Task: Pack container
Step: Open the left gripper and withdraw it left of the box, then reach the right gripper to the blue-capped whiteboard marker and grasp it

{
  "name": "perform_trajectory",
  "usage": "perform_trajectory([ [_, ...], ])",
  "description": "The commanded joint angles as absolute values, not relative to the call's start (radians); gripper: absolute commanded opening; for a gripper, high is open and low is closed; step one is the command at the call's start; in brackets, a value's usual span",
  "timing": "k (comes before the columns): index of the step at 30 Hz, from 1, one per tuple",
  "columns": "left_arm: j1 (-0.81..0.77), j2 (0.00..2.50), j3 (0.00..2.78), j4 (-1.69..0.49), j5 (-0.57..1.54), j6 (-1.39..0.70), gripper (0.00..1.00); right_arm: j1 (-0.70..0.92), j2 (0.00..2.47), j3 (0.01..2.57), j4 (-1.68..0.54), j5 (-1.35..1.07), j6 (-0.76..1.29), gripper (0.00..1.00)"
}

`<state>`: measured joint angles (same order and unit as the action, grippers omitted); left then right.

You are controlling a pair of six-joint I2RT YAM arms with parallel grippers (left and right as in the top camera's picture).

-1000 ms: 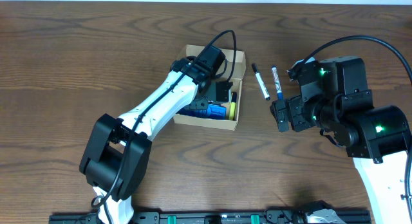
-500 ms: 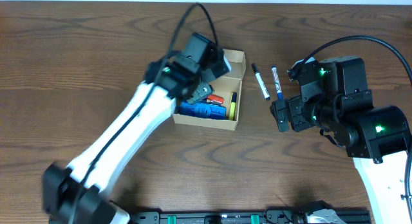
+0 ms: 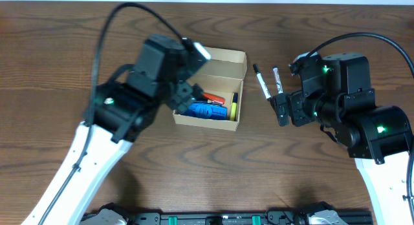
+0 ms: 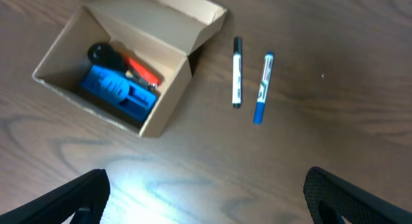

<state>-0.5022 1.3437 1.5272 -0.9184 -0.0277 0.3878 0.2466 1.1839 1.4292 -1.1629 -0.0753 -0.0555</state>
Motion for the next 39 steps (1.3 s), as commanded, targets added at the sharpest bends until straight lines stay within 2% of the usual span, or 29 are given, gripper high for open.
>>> perform_trajectory([
  [1,-0.429,1.297,1.546,-0.968,0.083,0.332,0.95,0.249,1.206,1.427,-1.143,-0.053,-0.057,0.99],
  [7,-0.298,1.253,1.546,-1.043,0.134,0.280,0.95,0.203,1.340,1.427,-1.080,-0.021,0.002,0.98],
  [16,-0.287,1.253,1.546,-1.071,0.131,0.281,0.95,0.091,1.578,1.427,-0.949,0.048,-0.002,0.94],
  [23,-0.287,1.253,1.546,-1.071,0.131,0.281,0.95,0.067,1.744,1.427,-0.816,0.045,-0.076,0.80],
  [32,-0.287,1.253,1.546,-1.071,0.131,0.281,0.95,0.066,1.940,1.427,-0.738,0.033,-0.084,0.72],
  [39,-0.287,1.253,1.546,-1.071,0.131,0.280,0.95,0.066,2.020,1.427,-0.681,0.038,-0.084,0.61],
])
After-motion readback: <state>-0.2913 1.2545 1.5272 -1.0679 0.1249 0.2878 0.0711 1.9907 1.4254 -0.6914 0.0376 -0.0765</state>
